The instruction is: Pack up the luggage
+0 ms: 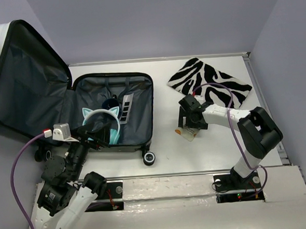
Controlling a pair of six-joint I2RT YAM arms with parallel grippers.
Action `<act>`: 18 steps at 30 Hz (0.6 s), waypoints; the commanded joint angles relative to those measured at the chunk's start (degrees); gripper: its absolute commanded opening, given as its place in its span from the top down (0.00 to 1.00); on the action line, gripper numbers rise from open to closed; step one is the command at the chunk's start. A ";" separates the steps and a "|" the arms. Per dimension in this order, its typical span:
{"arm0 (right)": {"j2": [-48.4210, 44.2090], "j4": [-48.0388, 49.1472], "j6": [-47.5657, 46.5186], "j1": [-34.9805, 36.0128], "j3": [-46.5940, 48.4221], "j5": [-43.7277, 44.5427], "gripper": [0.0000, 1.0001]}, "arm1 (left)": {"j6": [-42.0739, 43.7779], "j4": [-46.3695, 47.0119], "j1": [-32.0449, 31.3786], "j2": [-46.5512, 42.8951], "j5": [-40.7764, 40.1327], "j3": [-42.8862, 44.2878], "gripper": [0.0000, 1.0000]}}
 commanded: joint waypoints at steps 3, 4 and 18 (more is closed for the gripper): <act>4.73 7.65 -0.57 0.21 -3.87 -6.70 0.15 | -0.04 2.44 0.32 1.11 -0.27 0.73 0.01; 4.99 9.14 0.48 0.21 -5.53 -7.66 0.32 | -0.04 2.44 0.32 1.11 -0.35 0.81 0.01; -2.37 6.26 0.66 0.21 -4.93 -4.60 0.93 | -0.04 2.53 0.41 1.11 -0.35 0.73 0.01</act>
